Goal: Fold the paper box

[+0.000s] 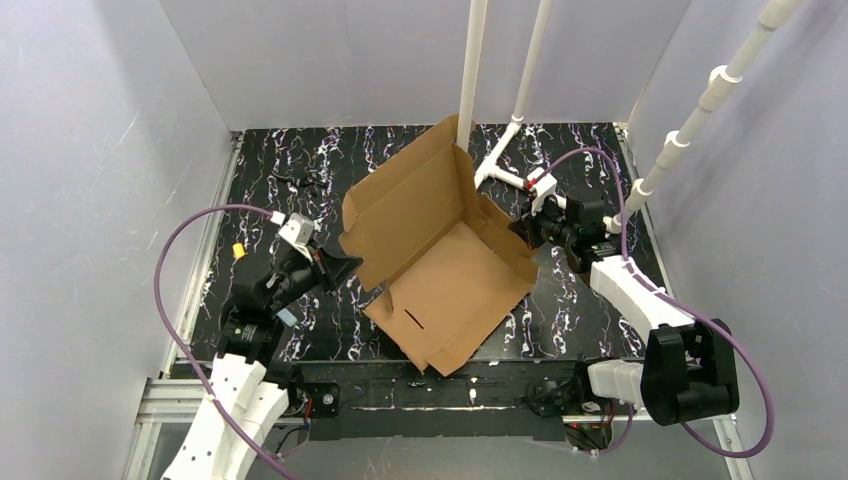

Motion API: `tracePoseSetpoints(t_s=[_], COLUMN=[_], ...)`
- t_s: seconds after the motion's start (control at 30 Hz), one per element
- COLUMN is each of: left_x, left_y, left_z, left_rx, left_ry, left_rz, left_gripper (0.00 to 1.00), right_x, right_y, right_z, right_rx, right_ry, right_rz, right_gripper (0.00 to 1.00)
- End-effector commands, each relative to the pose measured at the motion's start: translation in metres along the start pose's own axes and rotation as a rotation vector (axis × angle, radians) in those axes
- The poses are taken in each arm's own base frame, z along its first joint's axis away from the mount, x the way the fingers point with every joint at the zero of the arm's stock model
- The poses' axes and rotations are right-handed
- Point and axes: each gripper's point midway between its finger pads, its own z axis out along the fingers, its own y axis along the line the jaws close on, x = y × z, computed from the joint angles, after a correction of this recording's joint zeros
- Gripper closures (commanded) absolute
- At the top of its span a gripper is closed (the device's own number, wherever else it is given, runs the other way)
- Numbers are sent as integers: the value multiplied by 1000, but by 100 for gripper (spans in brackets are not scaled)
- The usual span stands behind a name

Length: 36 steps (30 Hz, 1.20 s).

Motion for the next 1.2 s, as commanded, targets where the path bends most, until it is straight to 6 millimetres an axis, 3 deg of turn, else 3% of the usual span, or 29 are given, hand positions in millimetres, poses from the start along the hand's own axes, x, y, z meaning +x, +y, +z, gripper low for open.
tracePoseSetpoints(t_s=[0.0,0.27,0.5,0.8,1.0,1.17], left_x=[-21,-16,-5,-1,3,-10], left_y=[-13,0,8,6,21,3], left_z=[5,-3,-4,-15,-34,-48], left_rx=[44,-51,-100,-131,-268,-213], left_ry=[-34,-89,-72,-61,-104,-173], left_rz=[79,22,-61,-66,-106,-25], left_gripper=[100,100,100,100,100,100], right_x=[-14,14,30,31,24,20], right_y=[-8,-6,11,44,68,81], right_z=[1,-2,-6,-5,7,10], right_rx=[21,10,-75,-195,-219,-240], right_ry=[-68,23,49,51,65,80], right_rz=[-101,-123,-193,-315,-414,-444], right_gripper=[99,99,99,99,99,99])
